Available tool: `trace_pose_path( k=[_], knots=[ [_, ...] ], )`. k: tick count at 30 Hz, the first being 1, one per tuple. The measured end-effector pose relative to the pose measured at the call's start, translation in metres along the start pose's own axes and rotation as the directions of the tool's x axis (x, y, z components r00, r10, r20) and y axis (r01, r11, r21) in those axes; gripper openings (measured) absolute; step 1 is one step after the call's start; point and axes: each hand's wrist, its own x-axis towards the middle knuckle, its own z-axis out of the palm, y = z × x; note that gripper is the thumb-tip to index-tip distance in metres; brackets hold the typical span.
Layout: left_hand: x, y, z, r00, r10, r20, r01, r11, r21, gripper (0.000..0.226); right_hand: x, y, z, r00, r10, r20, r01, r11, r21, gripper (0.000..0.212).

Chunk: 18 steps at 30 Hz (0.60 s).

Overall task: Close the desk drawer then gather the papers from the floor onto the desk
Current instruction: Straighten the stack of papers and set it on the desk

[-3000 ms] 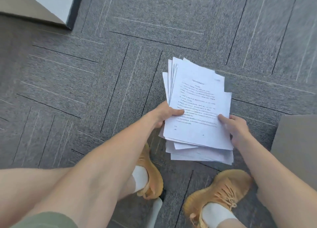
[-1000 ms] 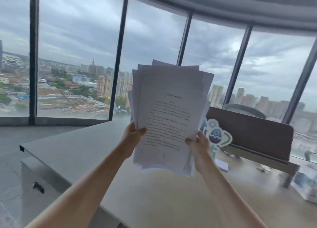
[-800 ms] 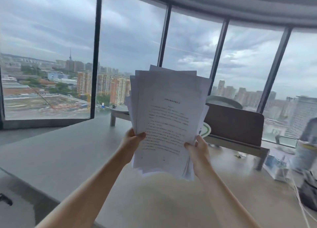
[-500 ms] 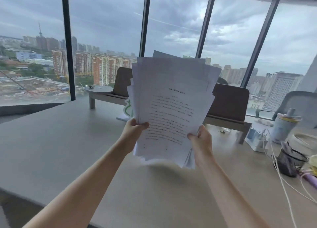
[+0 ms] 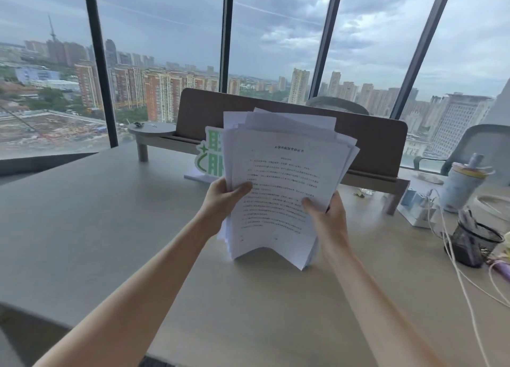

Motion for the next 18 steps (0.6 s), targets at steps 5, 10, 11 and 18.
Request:
trace_pose_path(
  k=[5,10,11,18],
  knots=[
    [-0.001,0.008,0.003,1.0,0.019,0.0,-0.019,0.999,-0.036,0.027,0.002,-0.004,0.002,0.997,-0.076,-0.004,0.076,0.997,-0.009,0.033],
    [0.001,0.022,-0.004,0.997,0.065,0.036,-0.063,0.997,-0.051,0.03,0.009,-0.011,-0.001,0.99,-0.131,0.043,0.132,0.991,-0.013,0.033],
    [0.002,0.025,-0.005,0.997,0.067,0.042,-0.064,0.996,-0.06,0.03,0.012,-0.013,-0.001,0.99,-0.138,0.038,0.138,0.99,-0.001,0.031],
    [0.005,0.023,-0.001,0.993,0.095,0.067,-0.094,0.995,-0.021,0.029,0.026,-0.028,-0.003,0.98,-0.2,0.016,0.199,0.979,0.039,0.03]
  ],
)
